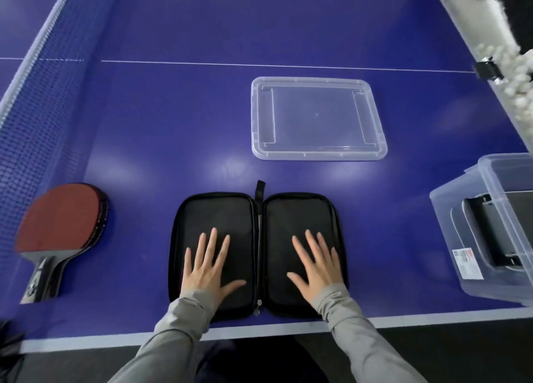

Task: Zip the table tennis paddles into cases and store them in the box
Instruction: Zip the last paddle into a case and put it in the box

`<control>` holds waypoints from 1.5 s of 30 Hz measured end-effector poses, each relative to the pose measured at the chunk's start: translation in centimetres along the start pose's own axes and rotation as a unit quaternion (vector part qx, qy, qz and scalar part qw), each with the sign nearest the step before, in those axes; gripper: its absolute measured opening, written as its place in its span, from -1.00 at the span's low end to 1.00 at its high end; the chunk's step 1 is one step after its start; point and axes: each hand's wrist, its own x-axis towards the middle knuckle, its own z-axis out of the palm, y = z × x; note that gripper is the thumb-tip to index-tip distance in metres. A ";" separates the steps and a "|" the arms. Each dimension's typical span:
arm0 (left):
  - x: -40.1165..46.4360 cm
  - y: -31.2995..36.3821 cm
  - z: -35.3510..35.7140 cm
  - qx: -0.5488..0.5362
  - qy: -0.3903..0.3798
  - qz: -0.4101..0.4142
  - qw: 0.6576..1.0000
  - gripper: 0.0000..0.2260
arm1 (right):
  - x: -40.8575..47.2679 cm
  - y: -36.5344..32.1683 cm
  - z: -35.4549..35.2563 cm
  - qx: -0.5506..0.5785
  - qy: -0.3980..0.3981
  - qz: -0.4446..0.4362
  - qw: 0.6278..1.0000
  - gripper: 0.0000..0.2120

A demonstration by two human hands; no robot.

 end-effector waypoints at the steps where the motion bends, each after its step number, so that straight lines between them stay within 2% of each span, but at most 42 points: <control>1: 0.0 -0.2 0.9 0.011 -0.027 -0.008 1.000 -0.07 | 0.1 0.1 0.8 -0.023 -0.037 -0.008 0.999 -0.26; 5: 0.3 -1.3 1.6 0.019 -0.047 -0.014 0.999 -0.09 | 0.3 1.2 1.6 -0.046 -0.070 -0.023 0.996 -0.28; 17: 0.2 -0.9 0.4 0.015 -0.064 -0.011 0.998 -0.13 | 0.7 1.3 1.5 -0.066 -0.077 -0.017 0.995 -0.28; 21: 0.4 -1.6 -1.1 -0.029 -0.072 0.016 0.997 -0.28 | 0.7 0.6 0.8 -0.064 -0.070 -0.003 0.995 -0.27; 24: 0.1 -3.3 -2.6 -0.066 -0.016 0.022 0.997 -0.41 | 0.6 0.2 -0.1 -0.047 -0.038 0.018 0.998 -0.28; 27: -1.6 -6.6 -4.5 -0.124 0.084 -0.023 0.988 -0.50 | 0.1 0.1 -1.2 -0.031 -0.001 0.029 0.999 -0.29; 29: -2.9 -10.0 -5.4 -0.127 0.172 -0.055 0.975 -0.54 | -0.3 -0.1 -1.8 -0.010 0.039 0.035 0.999 -0.31; 31: -4.3 -13.8 -5.9 -0.121 0.232 -0.131 0.956 -0.53 | -0.7 -0.4 -2.2 -0.008 0.068 0.038 0.997 -0.32; 33: -5.6 -17.9 -6.3 -0.137 0.258 -0.228 0.929 -0.44 | -1.0 -0.7 -2.3 -0.007 0.082 0.049 0.995 -0.13; 34: -6.1 -19.8 -6.3 -0.148 0.263 -0.268 0.915 -0.39 | -1.3 -0.8 -2.2 -0.009 0.085 0.061 0.994 -0.11; 36: -6.6 -22.9 -6.3 -0.176 0.247 -0.330 0.894 -0.30 | -1.5 -1.1 -2.0 -0.022 0.079 0.098 0.992 -0.31; 40: -5.7 -25.7 -6.0 -0.228 0.147 -0.408 0.871 -0.20 | -1.7 -1.9 -1.8 -0.010 0.043 0.150 0.988 -0.31; 43: -4.7 -26.6 -5.5 -0.229 0.085 -0.423 0.872 -0.34 | -1.8 -2.6 -1.7 -0.016 0.037 0.162 0.986 -0.32; 45: -4.1 -27.0 -5.1 -0.221 0.072 -0.411 0.882 -0.46 | -1.8 -2.8 -1.6 -0.043 0.024 0.165 0.985 -0.32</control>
